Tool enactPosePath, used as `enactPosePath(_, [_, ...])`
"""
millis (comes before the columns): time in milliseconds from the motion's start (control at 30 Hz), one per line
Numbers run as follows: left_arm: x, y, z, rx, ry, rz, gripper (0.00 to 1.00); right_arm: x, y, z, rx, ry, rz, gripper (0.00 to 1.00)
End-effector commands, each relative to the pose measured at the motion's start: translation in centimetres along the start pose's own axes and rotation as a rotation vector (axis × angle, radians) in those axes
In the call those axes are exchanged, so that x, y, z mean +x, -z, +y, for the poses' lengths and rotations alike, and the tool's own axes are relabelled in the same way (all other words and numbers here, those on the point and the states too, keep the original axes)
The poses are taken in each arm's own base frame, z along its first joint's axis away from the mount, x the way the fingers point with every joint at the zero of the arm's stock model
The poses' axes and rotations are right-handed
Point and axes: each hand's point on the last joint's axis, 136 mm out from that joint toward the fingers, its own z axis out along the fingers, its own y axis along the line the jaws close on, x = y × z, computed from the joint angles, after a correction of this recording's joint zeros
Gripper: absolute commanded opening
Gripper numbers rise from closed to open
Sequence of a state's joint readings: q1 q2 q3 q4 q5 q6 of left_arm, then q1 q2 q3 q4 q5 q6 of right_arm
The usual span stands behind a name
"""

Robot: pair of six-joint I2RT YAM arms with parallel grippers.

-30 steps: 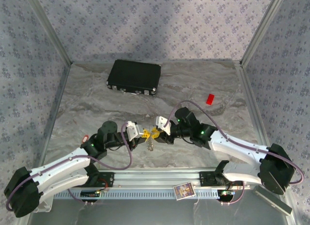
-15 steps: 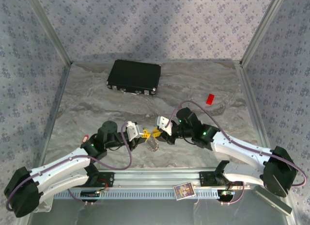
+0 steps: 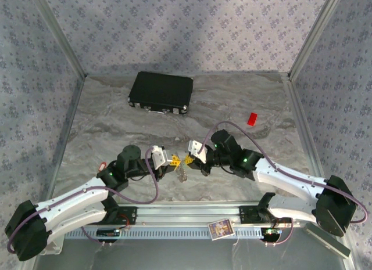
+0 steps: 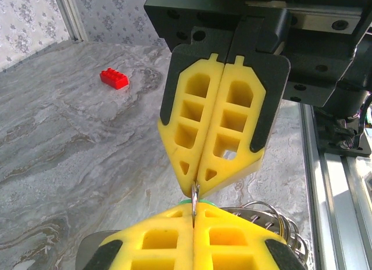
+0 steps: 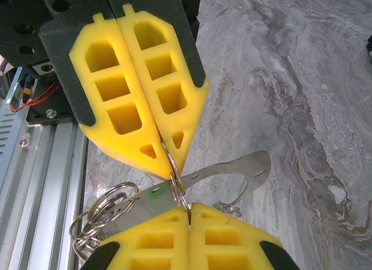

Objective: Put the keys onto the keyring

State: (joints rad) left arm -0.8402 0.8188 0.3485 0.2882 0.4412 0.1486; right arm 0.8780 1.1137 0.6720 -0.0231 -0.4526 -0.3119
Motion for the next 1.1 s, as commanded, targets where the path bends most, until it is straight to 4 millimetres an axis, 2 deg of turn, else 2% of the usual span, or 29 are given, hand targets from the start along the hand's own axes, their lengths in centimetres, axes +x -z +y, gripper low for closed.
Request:
enactPosePath(0, [-2.4,0.2,-0.8,0.037,-0.041,-0.09,0.0,0.2,-0.5,0.4,-0.02,0.01,0.023,0.01])
enactPosePath(167, [-2.2,0.1,-0.6,0.032,-0.039,-0.088,0.0,-0.6,-0.5,0.6,-0.017,0.026,-0.003,0.06])
enactPosePath(333, [-2.1,0.0,-0.7,0.04,-0.037,-0.087,0.0,-0.4,0.1,0.4,0.013,0.033,-0.013,0.26])
enactPosePath(533, [-2.1,0.0,-1.0,0.055,-0.035,-0.089,0.0,-1.2,0.3,0.7,-0.001,0.038,-0.052,0.3])
enactPosePath(700, [-2.2,0.0,-1.3,0.072,-0.033,-0.093,0.0,-1.5,0.1,0.7,-0.002,0.041,-0.064,0.27])
enactPosePath(900, [-2.6,0.0,-1.5,0.089,-0.034,-0.11,0.0,-1.9,-0.2,0.8,-0.019,0.036,-0.083,0.17])
enactPosePath(1067, [-3.1,0.0,-1.4,0.085,-0.031,-0.123,0.0,-2.3,0.0,1.0,-0.037,0.039,-0.099,0.0])
